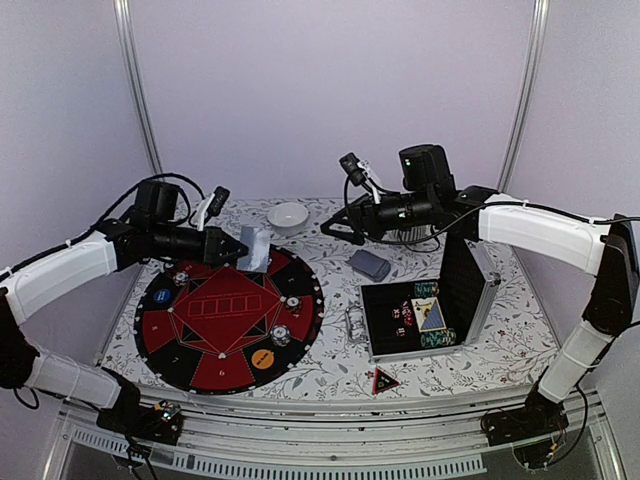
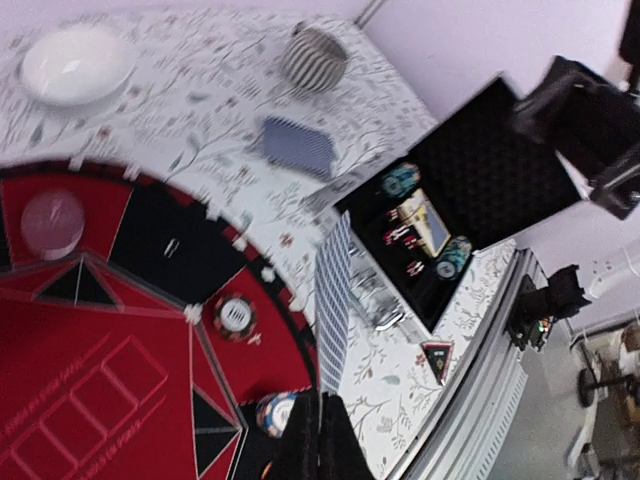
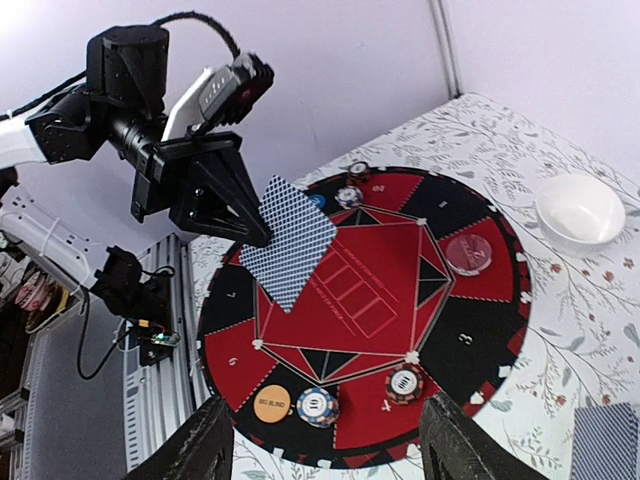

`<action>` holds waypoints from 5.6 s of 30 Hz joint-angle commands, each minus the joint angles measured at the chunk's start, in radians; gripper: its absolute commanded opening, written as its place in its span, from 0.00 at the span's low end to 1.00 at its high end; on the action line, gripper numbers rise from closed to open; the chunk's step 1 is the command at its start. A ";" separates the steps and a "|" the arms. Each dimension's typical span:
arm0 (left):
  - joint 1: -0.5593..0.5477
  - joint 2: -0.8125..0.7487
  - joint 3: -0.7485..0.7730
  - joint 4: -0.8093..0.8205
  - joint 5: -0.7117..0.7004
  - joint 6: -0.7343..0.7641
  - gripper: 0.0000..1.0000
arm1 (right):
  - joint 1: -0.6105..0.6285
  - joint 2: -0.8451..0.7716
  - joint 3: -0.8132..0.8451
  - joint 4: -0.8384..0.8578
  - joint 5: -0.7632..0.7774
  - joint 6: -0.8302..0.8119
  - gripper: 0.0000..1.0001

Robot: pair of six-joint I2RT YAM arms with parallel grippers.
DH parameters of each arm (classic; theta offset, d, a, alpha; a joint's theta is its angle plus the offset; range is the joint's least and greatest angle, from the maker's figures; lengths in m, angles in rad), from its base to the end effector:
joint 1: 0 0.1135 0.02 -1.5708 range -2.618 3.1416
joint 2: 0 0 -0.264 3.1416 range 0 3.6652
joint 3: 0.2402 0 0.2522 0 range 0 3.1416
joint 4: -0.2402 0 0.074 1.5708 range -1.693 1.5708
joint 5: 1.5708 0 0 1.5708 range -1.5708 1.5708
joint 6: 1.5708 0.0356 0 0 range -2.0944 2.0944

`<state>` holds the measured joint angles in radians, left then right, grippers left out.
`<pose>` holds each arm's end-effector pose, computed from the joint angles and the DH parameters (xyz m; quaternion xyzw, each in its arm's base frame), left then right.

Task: Distribute texas hold em gaming equipment
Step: Pass from the right arm to the left, then place the poker card in the big blind area, then pick up the face-down deck piles from the center of the board, then pass from the right arm to the left

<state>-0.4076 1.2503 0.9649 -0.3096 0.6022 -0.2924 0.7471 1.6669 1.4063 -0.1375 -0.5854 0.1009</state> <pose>0.2439 -0.1273 0.2947 0.1874 0.8342 -0.3996 0.3307 0.2750 0.2815 0.3309 -0.4046 0.7056 0.4370 0.3840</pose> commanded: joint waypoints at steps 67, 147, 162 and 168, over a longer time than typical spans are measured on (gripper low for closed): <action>0.111 0.134 -0.037 -0.341 -0.159 0.033 0.72 | -0.157 0.373 0.323 -0.522 0.551 -0.242 0.99; -0.003 -0.012 -0.169 0.350 0.080 -0.334 0.81 | 0.226 0.395 0.555 -0.571 0.421 -0.589 0.40; -0.082 0.005 -0.278 0.411 0.117 -0.352 0.62 | 0.347 0.409 0.595 -0.544 0.479 -0.590 0.39; -0.106 0.033 -0.291 0.414 0.134 -0.364 0.62 | 0.359 0.413 0.598 -0.533 0.521 -0.601 0.39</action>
<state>-0.4927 1.2587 0.6907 0.0776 0.7147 -0.6491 1.0927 2.1063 1.9759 -0.7071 -0.1032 -0.4892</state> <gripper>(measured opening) 0.609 0.482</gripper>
